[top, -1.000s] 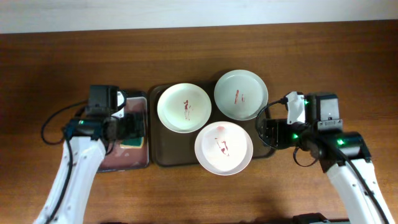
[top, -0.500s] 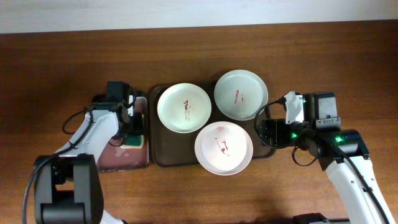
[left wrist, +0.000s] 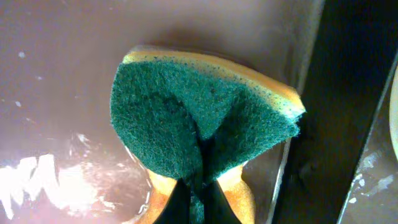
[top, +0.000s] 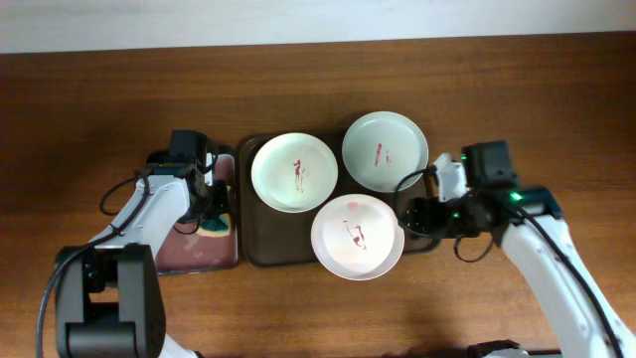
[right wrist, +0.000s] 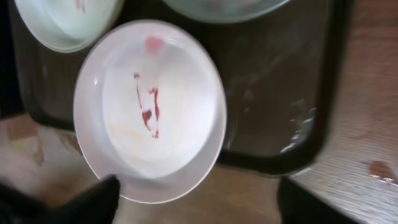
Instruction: Clean dirty plates on tray and stack at the side
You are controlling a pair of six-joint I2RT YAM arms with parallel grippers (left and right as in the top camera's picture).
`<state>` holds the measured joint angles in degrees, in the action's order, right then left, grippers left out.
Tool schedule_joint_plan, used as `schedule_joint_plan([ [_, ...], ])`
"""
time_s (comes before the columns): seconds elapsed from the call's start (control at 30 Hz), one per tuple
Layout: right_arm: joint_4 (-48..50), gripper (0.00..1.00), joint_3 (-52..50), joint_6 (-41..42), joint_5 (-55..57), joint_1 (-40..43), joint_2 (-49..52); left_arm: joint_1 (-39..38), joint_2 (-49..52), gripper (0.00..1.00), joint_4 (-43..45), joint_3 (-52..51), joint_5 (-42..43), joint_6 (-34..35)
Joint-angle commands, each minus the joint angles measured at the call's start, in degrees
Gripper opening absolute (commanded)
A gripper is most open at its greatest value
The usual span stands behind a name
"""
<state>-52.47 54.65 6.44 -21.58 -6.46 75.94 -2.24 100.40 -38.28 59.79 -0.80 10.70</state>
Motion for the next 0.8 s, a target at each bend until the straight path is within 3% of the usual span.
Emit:
schedule_joint_plan([
  [0.0, 0.13, 0.61, 0.74, 0.07, -1.31, -2.12, 7.3, -0.22, 1.29, 0.0, -0.31, -0.17, 1.05, 0.39],
  [0.13, 2.03, 0.34, 0.74, 0.07, -1.51, -2.16, 17.31, -0.22, 1.29, 0.0, -0.28, -0.17, 1.07, 0.39],
  [0.23, 2.75, 0.23, 0.74, 0.04, -3.37, -2.19, 20.26, -0.22, 1.29, 0.0, -0.28, -0.17, 1.07, 0.39],
  [0.6, 3.39, 0.17, -0.24, 0.13, -4.33, -2.47, 21.0, -0.22, 1.27, 0.0, -1.7, -0.15, 1.07, 0.39],
  [0.7, 4.5, 0.05, -0.39, 1.27, -3.61, -4.07, 21.03, -0.22, 0.76, 0.0, -2.95, 0.59, 1.07, 0.39],
  [0.77, 4.76, 0.04, -0.39, 3.96, -0.11, -5.9, 21.03, -0.22, -0.83, 0.0, -4.74, 1.55, 1.07, 0.39],
])
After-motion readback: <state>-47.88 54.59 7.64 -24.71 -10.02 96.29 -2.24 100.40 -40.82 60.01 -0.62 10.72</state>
